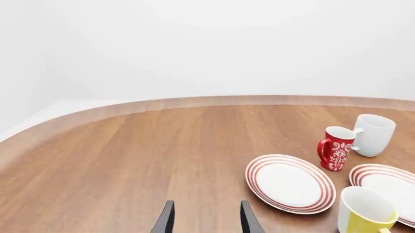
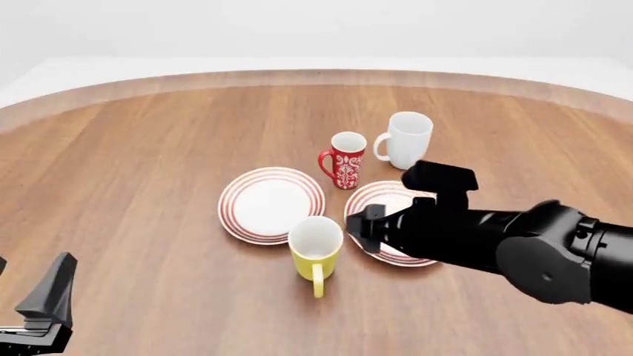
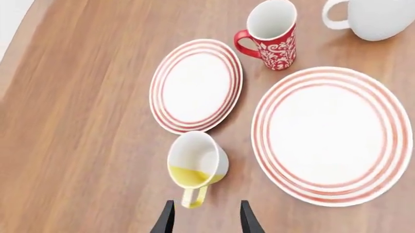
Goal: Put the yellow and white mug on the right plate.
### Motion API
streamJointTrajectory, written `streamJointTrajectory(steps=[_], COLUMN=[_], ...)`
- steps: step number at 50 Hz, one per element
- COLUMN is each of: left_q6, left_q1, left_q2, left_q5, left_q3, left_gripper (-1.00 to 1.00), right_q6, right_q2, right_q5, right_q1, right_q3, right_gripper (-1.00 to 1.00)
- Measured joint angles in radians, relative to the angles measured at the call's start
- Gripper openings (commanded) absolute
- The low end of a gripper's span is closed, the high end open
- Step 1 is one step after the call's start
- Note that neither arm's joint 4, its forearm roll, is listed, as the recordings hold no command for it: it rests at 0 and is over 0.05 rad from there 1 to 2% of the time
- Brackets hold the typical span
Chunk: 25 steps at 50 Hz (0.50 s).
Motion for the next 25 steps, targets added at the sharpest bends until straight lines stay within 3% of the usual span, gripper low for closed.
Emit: streamJointTrajectory(steps=[25], left_q6=[0.0], left_q1=[0.0], left_q2=[0.0], left_q5=[0.0], left_q3=[0.0], left_gripper=[1.0], right_q6=[0.062], right_q2=[0.116], right_q5=[-0.1], right_q1=[0.044], right_q3=[0.005], right_gripper=[1.0])
